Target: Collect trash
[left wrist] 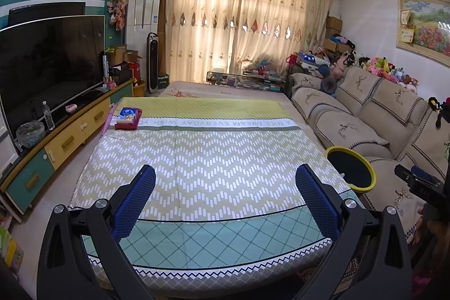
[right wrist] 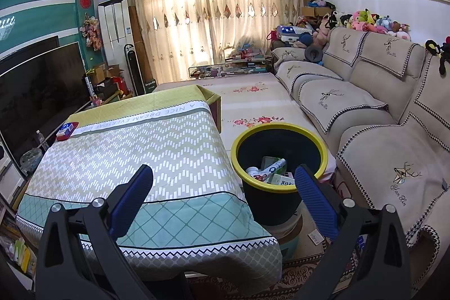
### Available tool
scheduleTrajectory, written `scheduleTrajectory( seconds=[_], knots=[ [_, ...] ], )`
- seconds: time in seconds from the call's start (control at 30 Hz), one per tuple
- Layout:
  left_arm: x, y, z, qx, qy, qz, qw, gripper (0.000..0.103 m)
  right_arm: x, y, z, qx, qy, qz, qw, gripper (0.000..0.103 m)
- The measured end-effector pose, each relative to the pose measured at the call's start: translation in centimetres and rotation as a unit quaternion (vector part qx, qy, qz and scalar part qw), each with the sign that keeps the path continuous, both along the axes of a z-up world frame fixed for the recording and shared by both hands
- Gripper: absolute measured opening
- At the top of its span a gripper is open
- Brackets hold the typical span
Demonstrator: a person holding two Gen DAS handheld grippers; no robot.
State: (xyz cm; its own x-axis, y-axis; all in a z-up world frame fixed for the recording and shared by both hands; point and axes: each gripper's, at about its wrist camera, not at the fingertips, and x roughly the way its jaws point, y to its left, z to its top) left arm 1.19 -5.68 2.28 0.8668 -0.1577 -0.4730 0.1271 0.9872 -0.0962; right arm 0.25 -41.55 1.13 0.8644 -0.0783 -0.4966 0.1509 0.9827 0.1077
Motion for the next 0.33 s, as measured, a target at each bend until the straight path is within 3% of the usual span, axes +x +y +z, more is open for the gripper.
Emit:
scheduleTrajectory(
  seconds=[0.2, 0.33],
  knots=[
    [4.1, 1.3, -1.1, -0.001, 0.038, 0.005, 0.9993, 0.098, 2.3, 0.7, -0.1, 0.011, 0.003, 0.028, 1.000, 0.096],
    [10.9, 3.9, -3.7, 0.003, 0.076, 0.033, 0.9965, 0.098, 8.3, 3.2, -1.4, 0.012, 0.039, 0.063, 0.997, 0.096]
  ],
)
